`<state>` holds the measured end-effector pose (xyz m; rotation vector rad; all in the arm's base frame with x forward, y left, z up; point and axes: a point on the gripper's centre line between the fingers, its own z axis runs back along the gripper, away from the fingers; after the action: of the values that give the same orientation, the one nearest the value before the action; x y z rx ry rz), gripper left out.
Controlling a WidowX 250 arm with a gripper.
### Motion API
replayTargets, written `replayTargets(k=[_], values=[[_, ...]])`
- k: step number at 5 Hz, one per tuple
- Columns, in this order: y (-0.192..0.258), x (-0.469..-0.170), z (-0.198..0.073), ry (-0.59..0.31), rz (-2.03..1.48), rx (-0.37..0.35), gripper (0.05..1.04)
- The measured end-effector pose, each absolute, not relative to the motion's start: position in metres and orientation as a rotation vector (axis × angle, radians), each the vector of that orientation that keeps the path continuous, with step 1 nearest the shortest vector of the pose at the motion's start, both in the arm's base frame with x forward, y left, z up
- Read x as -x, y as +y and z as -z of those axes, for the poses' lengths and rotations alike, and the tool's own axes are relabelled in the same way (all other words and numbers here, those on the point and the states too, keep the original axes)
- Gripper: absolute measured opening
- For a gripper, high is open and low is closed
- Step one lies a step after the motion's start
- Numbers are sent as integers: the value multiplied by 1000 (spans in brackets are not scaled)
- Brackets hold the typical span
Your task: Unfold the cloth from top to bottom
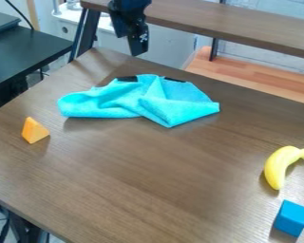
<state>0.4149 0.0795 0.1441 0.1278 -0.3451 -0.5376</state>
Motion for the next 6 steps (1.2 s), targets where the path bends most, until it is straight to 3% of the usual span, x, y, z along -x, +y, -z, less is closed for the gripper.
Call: replayTargets(k=[2,3,4,6], values=[[80,-413,-124,-293,532,-100,1000],[87,-437,-102,-224,483,-63,1000],[108,-457,-104,-228,413,-32,1000],[141,-469,-89,-212,313,15,1000]])
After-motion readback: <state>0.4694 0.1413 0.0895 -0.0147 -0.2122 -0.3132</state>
